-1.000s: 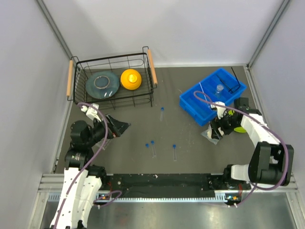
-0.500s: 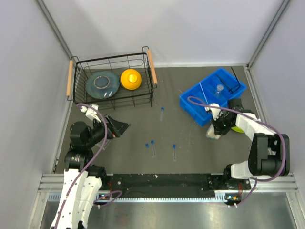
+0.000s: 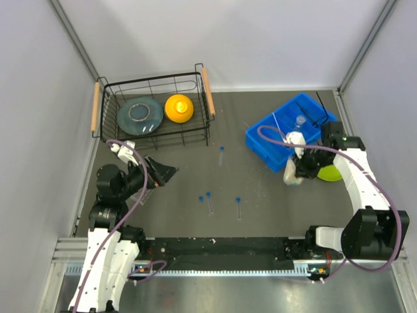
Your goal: Organize the chemistry lab equipment
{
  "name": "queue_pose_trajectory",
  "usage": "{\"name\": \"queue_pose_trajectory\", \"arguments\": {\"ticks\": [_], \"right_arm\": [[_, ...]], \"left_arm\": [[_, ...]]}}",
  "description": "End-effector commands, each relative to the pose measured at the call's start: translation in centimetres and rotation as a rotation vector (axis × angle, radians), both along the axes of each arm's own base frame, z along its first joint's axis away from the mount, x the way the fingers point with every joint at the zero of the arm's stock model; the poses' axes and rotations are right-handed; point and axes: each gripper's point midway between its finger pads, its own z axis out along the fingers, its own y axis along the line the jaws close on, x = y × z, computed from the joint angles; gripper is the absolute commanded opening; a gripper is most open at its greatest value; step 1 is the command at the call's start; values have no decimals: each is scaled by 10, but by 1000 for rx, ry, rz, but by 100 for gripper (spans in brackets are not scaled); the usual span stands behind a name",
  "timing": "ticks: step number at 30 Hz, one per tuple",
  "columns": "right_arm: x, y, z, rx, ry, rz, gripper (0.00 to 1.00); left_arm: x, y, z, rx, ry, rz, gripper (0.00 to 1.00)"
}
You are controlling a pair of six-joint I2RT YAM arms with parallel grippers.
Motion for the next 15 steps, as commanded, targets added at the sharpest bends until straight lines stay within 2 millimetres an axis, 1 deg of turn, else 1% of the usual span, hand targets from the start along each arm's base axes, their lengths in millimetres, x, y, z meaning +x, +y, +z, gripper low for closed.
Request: {"name": "queue_pose_trajectory", "arguments": {"ticks": [1,2,3,4,5,6,7,8,9,10,12,13,15], "right_arm": [[34,31,72,169,-158,27,2],[42,34,78,191,-157,-9,3],[58,35,77,196,-168,-15,3],[71,35,84,175,-197,-24,4],[78,44,83,164,-197,-6,4],[88,46,75,147,-180,-5,5],[103,45,76,116,-212,-6,7],[110,50,74,101,-215,14,8],[117,50,71,83,-218,23,8],[131,49,60,50,-202,33,8],[145,45,48,-2,-218,100,8],[156,39,40,-47,-219,118,9],[167,31,30,-118,-246,201,9]], "left_arm": [[3,-2,12,-6,-66,-18,98],[3,-2,12,-6,-66,-17,98],[3,-2,13,-8,-66,-19,98],[2,-2,13,-8,-66,-21,98],[2,-3,13,-8,-68,-23,99],[1,-3,14,-10,-70,-25,98],[1,-3,14,-11,-70,-27,98],[0,-3,15,-11,-71,-27,98],[-1,-3,17,-9,-78,-29,98],[-1,-3,15,-6,-72,-29,98],[-3,-4,17,-3,-79,-36,98],[-4,-4,18,-3,-80,-43,98],[-5,-5,19,3,-85,-52,98]]}}
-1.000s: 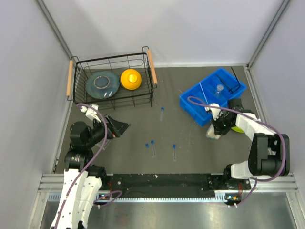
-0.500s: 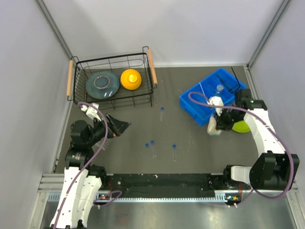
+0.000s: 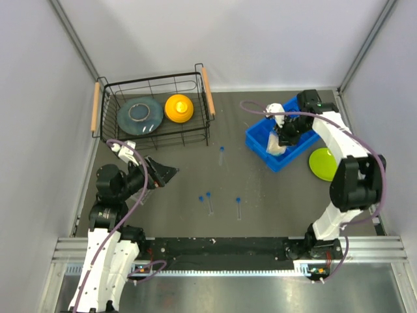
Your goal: Organize the chemistry lab equipment
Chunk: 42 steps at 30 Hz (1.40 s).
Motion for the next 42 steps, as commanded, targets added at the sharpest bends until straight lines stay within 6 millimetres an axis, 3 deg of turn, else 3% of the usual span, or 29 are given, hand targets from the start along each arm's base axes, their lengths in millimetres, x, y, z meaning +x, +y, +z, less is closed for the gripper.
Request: {"name": "queue_pose_trajectory", "arguments": {"ticks": [1,4,9,16,20,22,26,29,32,36,39,42], "right_arm": [[41,-20,-4,-175,-131,130,10],[40,-20,-16,-221,-146,269,19],[36,-11,-29,-260,-145,381,23],[45,6,-5,-154,-147,262,23],[50,9,5,-128,-141,199,24],[59,8,18,-124,-161,150,25],[50,11,37,-63,-139,93,30],[31,8,35,-51,-89,73,31],[19,-10,25,-28,-26,-2,34],[-1,-28,0,13,105,-73,33],[-10,-25,-15,32,157,-66,33],[-4,-20,-21,65,188,-105,32]], "left_arm": [[-4,-2,17,11,-74,-31,98],[-3,-1,14,15,-65,-24,98],[-1,-1,10,7,-56,-20,98],[0,-1,11,26,-59,-23,99],[1,-1,14,28,-62,-25,99],[1,-1,15,29,-67,-24,99],[-1,0,15,36,-77,-23,99],[-3,-1,13,38,-74,-34,99],[-4,-2,11,37,-72,-48,99],[-4,-3,9,38,-67,-56,99],[-4,-4,9,36,-64,-64,99],[-4,-5,10,32,-64,-67,99]]}}
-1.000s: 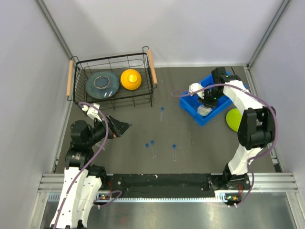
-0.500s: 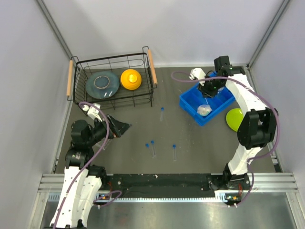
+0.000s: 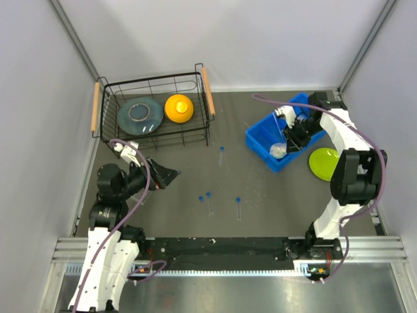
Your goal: Organize the chemistry lab equipment
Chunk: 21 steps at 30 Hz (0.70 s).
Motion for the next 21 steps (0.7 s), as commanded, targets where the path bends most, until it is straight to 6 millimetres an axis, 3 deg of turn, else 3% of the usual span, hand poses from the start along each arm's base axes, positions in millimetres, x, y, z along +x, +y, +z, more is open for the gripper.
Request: {"name": "queue_pose_trajectory", "arguments": {"ticks": [1,12,16,21], "right_arm": [[5,20,-1,96,36,-35,32],[20,36,-27,36,64,-6,31],[22,25,-2,-14,-23,-8,34],[20,11,46,-42,-164,-46,42]], "left_arm": [[-1,-3,15,-3,-56,-29,99],[-2,-1,-5,6,18,-14,99],[0,5,-13,39,62,16,99],[5,6,-28,44,153,33,98]]}}
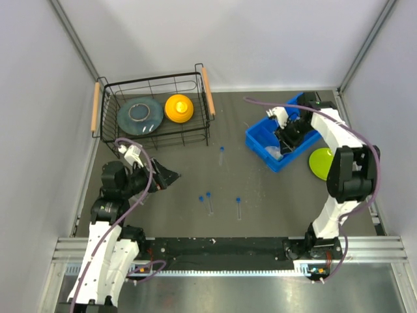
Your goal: Organize the chemistry lab equipment
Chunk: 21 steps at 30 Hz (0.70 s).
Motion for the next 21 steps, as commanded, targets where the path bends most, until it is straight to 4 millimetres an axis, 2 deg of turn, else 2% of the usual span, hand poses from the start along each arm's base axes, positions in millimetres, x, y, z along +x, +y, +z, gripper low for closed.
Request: {"name": "queue_pose_trajectory", "arguments": {"ticks": [1,2,3,5,6,7,8,11,13,16,21], "right_arm": [[14,-7,77,2,-246,-26,43],[8,-2,80,34,-247,-20,44],[2,3,93,66,-270,-30,45],[-15,25,98,154,-254,4,47],[-26,35,109,191,-276,24,48],[-32,45,111,228,-284,45,51],[-49,67,105,297,-253,96,55],[-81,99,102,437,-251,198,65],[-92,104,92,473,-253,211,67],[-99,108,88,515,-256,233,67],[-113,119,84,613,-222,278,67]], "left_arm": [[8,4,-7,22,55,22,98],[9,5,-10,28,70,33,97],[11,8,-13,38,91,51,97],[12,17,-25,79,151,106,97],[13,21,-28,97,177,125,97],[13,30,-39,141,218,169,97],[13,34,-43,162,239,191,97],[15,55,-58,250,307,293,97],[17,64,-64,290,332,338,97],[20,84,-72,368,359,436,96],[32,118,-71,509,341,571,97]]}}
